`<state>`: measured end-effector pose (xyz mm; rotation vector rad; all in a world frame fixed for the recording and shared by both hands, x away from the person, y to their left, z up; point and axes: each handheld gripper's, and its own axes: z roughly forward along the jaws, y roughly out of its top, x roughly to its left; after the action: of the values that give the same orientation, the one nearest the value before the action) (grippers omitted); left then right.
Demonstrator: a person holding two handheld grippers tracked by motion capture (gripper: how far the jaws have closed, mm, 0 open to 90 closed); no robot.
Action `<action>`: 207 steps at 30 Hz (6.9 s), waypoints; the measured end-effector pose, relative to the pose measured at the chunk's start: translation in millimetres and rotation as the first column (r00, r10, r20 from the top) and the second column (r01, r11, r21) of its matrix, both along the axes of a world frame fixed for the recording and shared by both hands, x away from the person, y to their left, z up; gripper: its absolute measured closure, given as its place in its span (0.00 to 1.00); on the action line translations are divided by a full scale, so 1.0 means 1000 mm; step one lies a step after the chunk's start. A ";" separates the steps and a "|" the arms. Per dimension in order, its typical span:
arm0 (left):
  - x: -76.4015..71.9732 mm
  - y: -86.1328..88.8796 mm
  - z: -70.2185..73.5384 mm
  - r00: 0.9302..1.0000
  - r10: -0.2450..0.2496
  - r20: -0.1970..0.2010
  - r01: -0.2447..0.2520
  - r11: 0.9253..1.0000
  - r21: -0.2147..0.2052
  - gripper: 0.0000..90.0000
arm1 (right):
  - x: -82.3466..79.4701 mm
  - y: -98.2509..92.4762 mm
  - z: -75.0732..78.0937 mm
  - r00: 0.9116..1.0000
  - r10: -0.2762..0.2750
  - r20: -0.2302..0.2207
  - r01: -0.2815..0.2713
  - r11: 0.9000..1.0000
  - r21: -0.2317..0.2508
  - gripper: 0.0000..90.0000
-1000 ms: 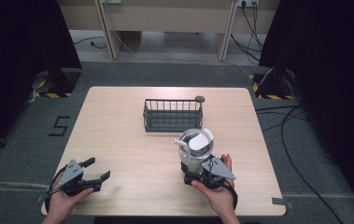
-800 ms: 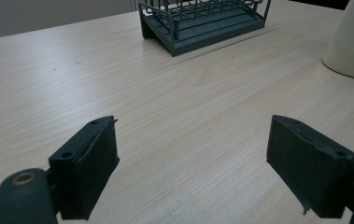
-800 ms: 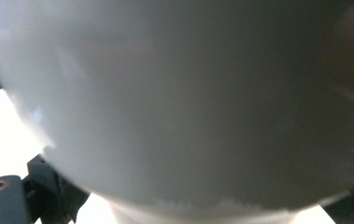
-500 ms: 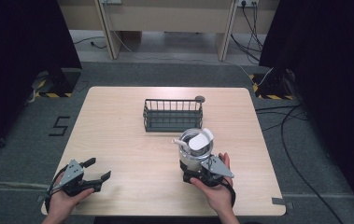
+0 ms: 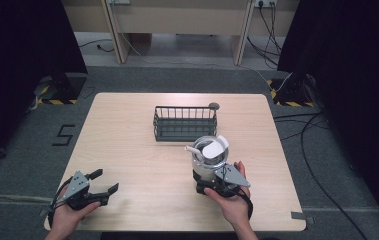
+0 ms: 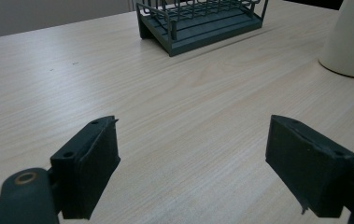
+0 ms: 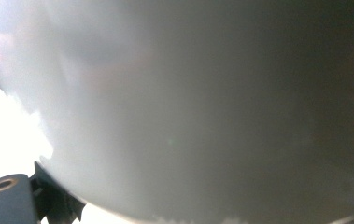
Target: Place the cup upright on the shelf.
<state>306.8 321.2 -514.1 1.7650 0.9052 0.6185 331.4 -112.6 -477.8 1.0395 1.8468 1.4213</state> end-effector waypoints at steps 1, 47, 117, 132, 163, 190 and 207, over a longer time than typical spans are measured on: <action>0.000 0.000 0.000 1.000 0.000 0.000 0.000 1.000 0.000 0.18 | 0.000 0.000 0.000 1.000 0.000 0.000 0.000 1.000 0.000 0.12; 0.000 0.002 0.000 1.000 0.009 -0.002 -0.009 1.000 -0.012 0.19 | 0.032 0.004 0.048 0.998 -0.025 0.059 0.024 1.000 0.014 0.12; 0.000 0.004 0.001 1.000 0.013 0.005 -0.013 1.000 -0.023 0.19 | 0.100 0.024 0.103 0.992 -0.067 0.106 0.063 0.997 0.037 0.12; 0.000 0.005 0.001 1.000 0.012 0.004 -0.012 1.000 -0.025 0.19 | 0.117 0.030 0.113 0.991 -0.079 0.108 0.076 0.996 0.037 0.12; 0.001 0.005 0.001 1.000 0.013 0.003 -0.013 0.999 -0.032 0.19 | 0.154 0.045 0.119 0.990 -0.103 0.093 0.100 0.994 0.031 0.12; 0.001 0.005 0.001 1.000 0.015 0.002 -0.015 0.999 -0.036 0.19 | 0.185 0.060 0.114 0.991 -0.120 0.064 0.118 0.993 0.028 0.12; 0.002 0.006 0.000 1.000 0.016 -0.002 -0.016 0.999 -0.038 0.19 | 0.201 0.069 0.111 0.991 -0.123 0.048 0.122 0.992 0.032 0.12</action>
<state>308.3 326.9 -513.8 1.7263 0.9273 0.6062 532.8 -43.9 -366.7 1.1024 1.7018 1.3930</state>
